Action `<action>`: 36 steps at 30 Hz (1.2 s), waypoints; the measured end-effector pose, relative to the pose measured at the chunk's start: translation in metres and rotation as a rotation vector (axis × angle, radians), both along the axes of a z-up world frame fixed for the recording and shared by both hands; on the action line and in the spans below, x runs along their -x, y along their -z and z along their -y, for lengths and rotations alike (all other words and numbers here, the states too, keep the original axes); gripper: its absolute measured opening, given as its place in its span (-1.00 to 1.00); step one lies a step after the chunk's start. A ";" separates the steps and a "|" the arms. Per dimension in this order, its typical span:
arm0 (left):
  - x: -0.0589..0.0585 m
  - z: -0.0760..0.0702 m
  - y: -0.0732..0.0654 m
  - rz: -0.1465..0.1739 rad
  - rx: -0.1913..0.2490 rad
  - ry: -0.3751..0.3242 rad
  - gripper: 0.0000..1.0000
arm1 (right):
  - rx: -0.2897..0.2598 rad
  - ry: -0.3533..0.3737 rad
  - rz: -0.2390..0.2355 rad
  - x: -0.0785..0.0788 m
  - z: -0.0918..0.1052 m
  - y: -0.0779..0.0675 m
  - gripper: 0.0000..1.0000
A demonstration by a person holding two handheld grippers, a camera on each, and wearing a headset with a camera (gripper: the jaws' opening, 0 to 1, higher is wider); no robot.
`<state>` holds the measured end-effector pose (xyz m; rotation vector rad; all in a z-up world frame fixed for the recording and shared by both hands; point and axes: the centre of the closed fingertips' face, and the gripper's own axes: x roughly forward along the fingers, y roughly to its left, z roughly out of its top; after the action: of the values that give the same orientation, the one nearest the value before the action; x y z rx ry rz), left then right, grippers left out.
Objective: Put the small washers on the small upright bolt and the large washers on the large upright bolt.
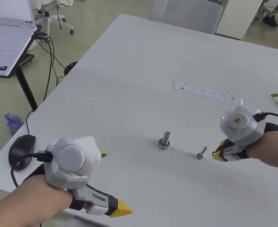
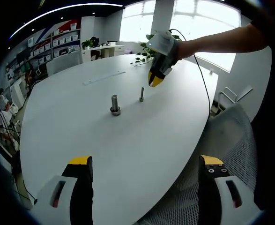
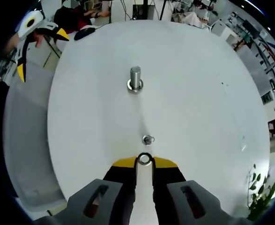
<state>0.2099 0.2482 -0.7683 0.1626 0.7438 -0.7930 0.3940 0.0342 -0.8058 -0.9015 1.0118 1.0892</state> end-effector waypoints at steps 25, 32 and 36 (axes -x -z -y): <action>0.002 -0.011 0.007 -0.031 0.008 -0.006 0.78 | 0.017 -0.020 0.001 -0.002 -0.025 0.006 -0.75; 0.000 -0.010 0.009 -0.037 0.009 0.002 0.77 | 0.026 -0.025 -0.005 -0.001 -0.026 0.009 -0.75; -0.001 -0.011 0.009 -0.038 0.011 0.000 0.76 | 0.032 -0.028 -0.010 -0.001 -0.027 0.012 -0.75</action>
<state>0.2112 0.2591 -0.7772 0.1375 0.7755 -0.8019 0.3948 0.0608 -0.8181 -0.9393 1.0299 1.1042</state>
